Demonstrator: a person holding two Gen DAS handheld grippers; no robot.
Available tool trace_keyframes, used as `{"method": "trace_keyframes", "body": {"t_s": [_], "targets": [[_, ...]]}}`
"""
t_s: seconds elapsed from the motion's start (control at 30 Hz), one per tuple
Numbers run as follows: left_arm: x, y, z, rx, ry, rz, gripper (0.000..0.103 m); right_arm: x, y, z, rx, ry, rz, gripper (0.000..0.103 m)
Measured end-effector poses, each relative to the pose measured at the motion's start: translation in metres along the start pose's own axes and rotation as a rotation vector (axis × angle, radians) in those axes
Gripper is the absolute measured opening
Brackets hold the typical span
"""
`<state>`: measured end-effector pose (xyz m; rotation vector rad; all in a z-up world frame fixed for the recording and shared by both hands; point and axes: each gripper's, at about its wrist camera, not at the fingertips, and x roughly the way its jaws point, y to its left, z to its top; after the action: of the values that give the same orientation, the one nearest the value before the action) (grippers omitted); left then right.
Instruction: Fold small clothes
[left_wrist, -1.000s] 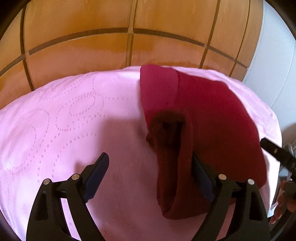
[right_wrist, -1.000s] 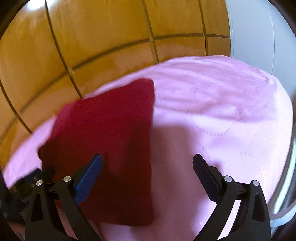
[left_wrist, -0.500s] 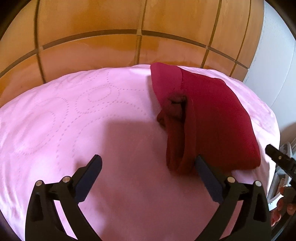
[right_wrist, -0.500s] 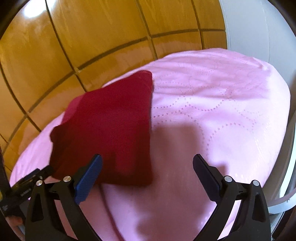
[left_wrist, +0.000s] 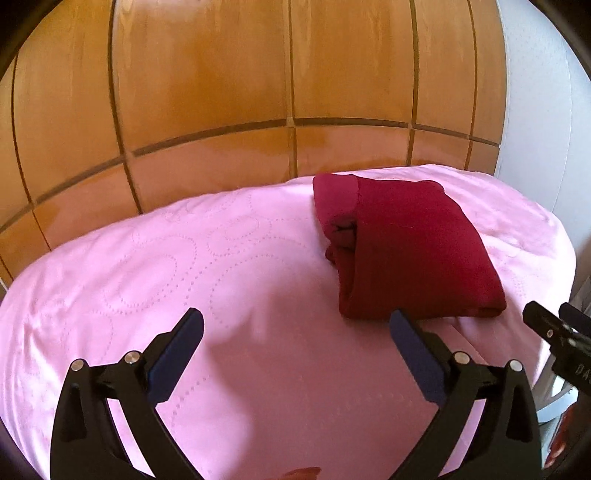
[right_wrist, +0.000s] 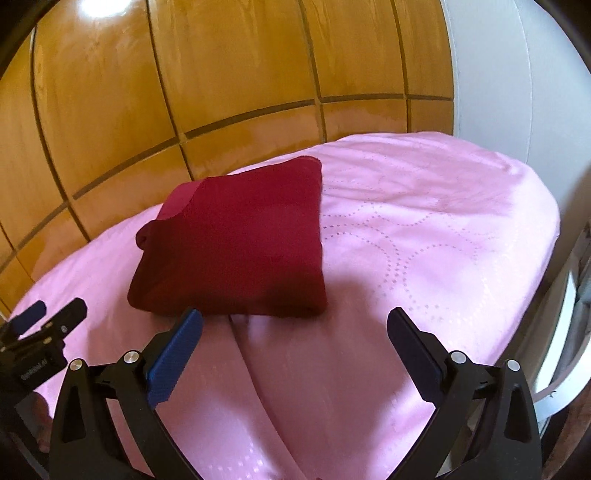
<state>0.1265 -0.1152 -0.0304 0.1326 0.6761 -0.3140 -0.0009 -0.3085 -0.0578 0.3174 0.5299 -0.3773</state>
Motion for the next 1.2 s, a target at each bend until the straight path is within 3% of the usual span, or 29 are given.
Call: {"method": "trace_keyframes", "body": {"t_s": [0.13,0.4,1.2], "targets": [[-0.006,0.002,-0.005,-0.035,0.015,-0.033,0.101,-0.007,0.003,-0.002,-0.018,-0.02,-0.011,0.099],[-0.015,-0.003,-0.009,-0.006,-0.003,0.012,0.101,-0.009,0.006,-0.004,-0.052,-0.024,-0.02,0.099],[-0.016,-0.006,-0.01,-0.014,0.004,0.018,0.101,-0.013,0.007,-0.004,-0.055,-0.024,-0.013,0.099]]}}
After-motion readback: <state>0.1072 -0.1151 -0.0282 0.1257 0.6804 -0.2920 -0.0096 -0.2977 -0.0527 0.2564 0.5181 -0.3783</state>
